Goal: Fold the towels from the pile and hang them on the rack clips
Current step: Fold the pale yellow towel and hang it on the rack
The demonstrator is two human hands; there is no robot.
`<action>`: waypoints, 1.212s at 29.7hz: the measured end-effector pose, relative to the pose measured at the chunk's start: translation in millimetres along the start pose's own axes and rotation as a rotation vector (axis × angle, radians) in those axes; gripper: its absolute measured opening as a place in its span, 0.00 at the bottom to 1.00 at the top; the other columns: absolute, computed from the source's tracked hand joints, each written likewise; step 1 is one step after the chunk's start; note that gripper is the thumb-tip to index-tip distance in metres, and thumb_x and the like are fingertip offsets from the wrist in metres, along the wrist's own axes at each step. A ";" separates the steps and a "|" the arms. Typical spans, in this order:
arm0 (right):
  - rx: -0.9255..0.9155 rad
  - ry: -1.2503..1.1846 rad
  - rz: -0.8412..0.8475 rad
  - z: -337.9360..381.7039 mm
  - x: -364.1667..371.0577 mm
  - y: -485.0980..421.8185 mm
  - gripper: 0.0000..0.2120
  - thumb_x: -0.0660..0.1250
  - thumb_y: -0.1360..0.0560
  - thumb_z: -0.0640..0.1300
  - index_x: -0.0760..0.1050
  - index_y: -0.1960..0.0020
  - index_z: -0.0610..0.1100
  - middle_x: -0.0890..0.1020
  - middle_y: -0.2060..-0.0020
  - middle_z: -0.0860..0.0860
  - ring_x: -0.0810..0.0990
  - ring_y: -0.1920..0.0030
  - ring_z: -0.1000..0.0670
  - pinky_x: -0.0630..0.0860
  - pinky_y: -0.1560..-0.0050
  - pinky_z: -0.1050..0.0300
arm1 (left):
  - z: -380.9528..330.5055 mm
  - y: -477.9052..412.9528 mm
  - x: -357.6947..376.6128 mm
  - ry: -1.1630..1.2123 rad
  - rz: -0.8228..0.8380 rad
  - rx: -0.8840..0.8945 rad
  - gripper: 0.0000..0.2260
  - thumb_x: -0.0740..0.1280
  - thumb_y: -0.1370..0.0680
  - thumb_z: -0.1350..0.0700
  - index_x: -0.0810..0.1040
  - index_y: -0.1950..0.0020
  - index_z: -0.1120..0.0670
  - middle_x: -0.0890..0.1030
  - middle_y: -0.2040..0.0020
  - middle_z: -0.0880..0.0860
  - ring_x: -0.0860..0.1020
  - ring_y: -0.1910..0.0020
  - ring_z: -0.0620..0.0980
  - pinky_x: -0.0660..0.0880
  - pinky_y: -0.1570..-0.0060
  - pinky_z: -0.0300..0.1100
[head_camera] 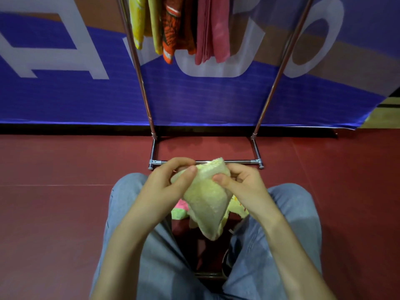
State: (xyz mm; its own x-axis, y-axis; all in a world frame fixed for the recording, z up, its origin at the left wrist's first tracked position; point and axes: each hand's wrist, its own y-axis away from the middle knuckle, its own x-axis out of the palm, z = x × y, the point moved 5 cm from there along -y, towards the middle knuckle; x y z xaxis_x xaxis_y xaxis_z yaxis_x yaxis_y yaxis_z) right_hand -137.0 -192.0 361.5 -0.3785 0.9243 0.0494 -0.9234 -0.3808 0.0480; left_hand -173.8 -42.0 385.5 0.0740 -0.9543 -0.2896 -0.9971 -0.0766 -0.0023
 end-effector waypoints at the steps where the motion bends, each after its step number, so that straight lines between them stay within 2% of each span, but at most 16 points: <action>1: 0.007 -0.003 0.020 1.0 2.1 0.8 0.08 0.68 0.31 0.35 0.79 0.63 0.46 0.82 0.73 0.54 0.79 0.69 0.58 0.75 0.67 0.67 | -3.9 -1.9 2.0 -0.030 0.032 -0.008 0.11 0.64 0.36 0.40 0.77 0.58 0.42 0.81 0.59 0.44 0.76 0.59 0.34 0.71 0.57 0.27; 4: -0.001 0.006 0.063 2.6 7.1 2.1 0.06 0.69 0.31 0.38 0.81 0.63 0.48 0.83 0.69 0.54 0.81 0.64 0.56 0.76 0.61 0.63 | -16.2 -7.9 7.2 -0.174 0.108 0.019 0.17 0.61 0.38 0.34 0.78 0.58 0.42 0.81 0.56 0.46 0.77 0.56 0.38 0.70 0.57 0.28; 6: -0.004 0.007 0.072 2.9 9.4 2.4 0.06 0.69 0.31 0.38 0.81 0.62 0.48 0.83 0.68 0.54 0.81 0.62 0.56 0.76 0.59 0.63 | -23.2 -9.8 8.8 -0.196 0.132 0.025 0.16 0.65 0.37 0.34 0.79 0.59 0.43 0.81 0.57 0.47 0.77 0.56 0.40 0.69 0.58 0.27; 9: -0.002 0.010 0.083 0.2 11.5 3.0 0.09 0.68 0.30 0.36 0.80 0.62 0.50 0.81 0.73 0.58 0.77 0.67 0.63 0.73 0.64 0.70 | -28.2 -9.7 12.6 -0.210 0.173 0.015 0.12 0.67 0.33 0.41 0.79 0.58 0.47 0.80 0.61 0.45 0.74 0.60 0.37 0.68 0.61 0.25; 12: 0.015 0.016 0.093 -6.7 12.3 4.2 0.10 0.69 0.30 0.35 0.79 0.64 0.49 0.78 0.75 0.58 0.73 0.71 0.63 0.68 0.67 0.71 | -27.9 -9.9 14.0 -0.258 0.187 0.024 0.05 0.69 0.29 0.50 0.80 0.59 0.51 0.81 0.62 0.48 0.73 0.65 0.38 0.68 0.63 0.30; 14: 0.029 0.007 0.097 -11.6 12.0 5.2 0.12 0.69 0.30 0.36 0.80 0.67 0.51 0.78 0.74 0.57 0.74 0.70 0.61 0.68 0.67 0.69 | -23.6 -10.8 15.0 -0.283 0.200 0.007 0.05 0.68 0.28 0.52 0.80 0.59 0.52 0.81 0.62 0.51 0.72 0.67 0.39 0.69 0.63 0.34; 17: 0.057 -0.034 0.107 -17.3 11.2 5.9 0.14 0.68 0.30 0.34 0.78 0.70 0.49 0.80 0.76 0.57 0.76 0.72 0.63 0.70 0.69 0.71 | -20.2 -11.9 17.6 -0.379 0.203 0.044 0.05 0.65 0.26 0.52 0.78 0.60 0.51 0.77 0.66 0.45 0.73 0.67 0.37 0.67 0.65 0.30; 21: 0.068 -0.049 0.127 -22.4 11.5 5.4 0.11 0.66 0.29 0.35 0.78 0.64 0.49 0.81 0.74 0.58 0.78 0.69 0.62 0.73 0.66 0.71 | -28.5 -14.0 16.6 -0.434 0.195 0.117 0.06 0.63 0.25 0.53 0.78 0.58 0.53 0.75 0.66 0.44 0.72 0.65 0.35 0.66 0.66 0.27; 24: 0.103 -0.018 0.183 -28.6 14.2 4.3 0.04 0.69 0.30 0.42 0.79 0.61 0.51 0.83 0.69 0.58 0.80 0.65 0.61 0.75 0.62 0.69 | -46.4 -21.4 7.0 -0.477 0.183 0.171 0.07 0.63 0.25 0.53 0.77 0.57 0.55 0.75 0.66 0.44 0.72 0.65 0.35 0.67 0.65 0.27; 26: 0.157 0.007 0.221 -39.3 14.7 3.2 0.03 0.69 0.32 0.48 0.79 0.59 0.51 0.84 0.66 0.57 0.80 0.63 0.61 0.75 0.62 0.70 | -61.8 -27.8 -4.3 -0.480 0.147 0.207 0.06 0.63 0.24 0.53 0.76 0.58 0.54 0.75 0.67 0.45 0.72 0.66 0.38 0.67 0.65 0.29; 29: 0.247 0.104 0.204 -63.3 11.6 -0.5 0.06 0.66 0.27 0.43 0.79 0.52 0.43 0.84 0.55 0.42 0.78 0.57 0.54 0.72 0.54 0.61 | -86.0 -33.8 -28.5 -0.508 0.021 0.267 0.06 0.62 0.24 0.53 0.75 0.58 0.53 0.74 0.66 0.45 0.72 0.68 0.38 0.67 0.66 0.28; 30: 0.265 0.127 0.195 -70.5 10.3 -1.6 0.05 0.65 0.26 0.41 0.79 0.53 0.42 0.83 0.55 0.40 0.76 0.57 0.52 0.71 0.53 0.59 | -92.7 -35.2 -37.5 -0.527 -0.040 0.287 0.06 0.62 0.24 0.53 0.75 0.57 0.53 0.73 0.66 0.45 0.71 0.68 0.39 0.67 0.66 0.28; 32: 0.291 0.140 0.179 -77.0 8.4 -1.8 0.05 0.65 0.26 0.42 0.78 0.56 0.42 0.80 0.59 0.46 0.75 0.57 0.53 0.70 0.54 0.59 | -100.1 -37.9 -54.3 -0.558 -0.170 0.318 0.06 0.61 0.23 0.53 0.74 0.56 0.54 0.73 0.65 0.46 0.70 0.67 0.40 0.66 0.68 0.28; 33: 0.292 0.132 0.160 -77.5 7.1 -3.0 0.09 0.67 0.28 0.46 0.78 0.56 0.39 0.79 0.60 0.47 0.75 0.58 0.52 0.70 0.54 0.57 | -99.3 -39.3 -62.1 -0.578 -0.235 0.314 0.07 0.61 0.23 0.52 0.75 0.55 0.54 0.73 0.64 0.48 0.70 0.65 0.42 0.65 0.67 0.31; 35: 0.270 0.121 0.138 -74.2 2.5 -4.8 0.29 0.70 0.34 0.57 0.75 0.55 0.29 0.75 0.61 0.44 0.72 0.58 0.48 0.66 0.55 0.52 | -85.3 -43.8 -73.3 -0.658 -0.316 0.278 0.10 0.61 0.23 0.52 0.75 0.53 0.58 0.75 0.59 0.53 0.72 0.62 0.50 0.67 0.64 0.41; 36: 0.246 0.118 0.158 -71.3 1.5 -7.8 0.35 0.71 0.38 0.62 0.74 0.55 0.27 0.74 0.61 0.44 0.70 0.58 0.47 0.65 0.56 0.52 | -73.0 -46.8 -78.4 -0.728 -0.328 0.245 0.11 0.61 0.23 0.52 0.75 0.53 0.60 0.75 0.58 0.56 0.72 0.60 0.54 0.67 0.62 0.45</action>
State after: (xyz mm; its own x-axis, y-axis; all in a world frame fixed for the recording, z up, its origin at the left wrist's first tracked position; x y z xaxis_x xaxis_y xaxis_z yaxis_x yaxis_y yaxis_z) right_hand -134.8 -185.6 290.2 -0.5340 0.8446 -0.0399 -0.8150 -0.5016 0.2900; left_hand -131.4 15.4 478.2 0.4141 -0.4624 -0.7841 -0.9094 -0.1730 -0.3783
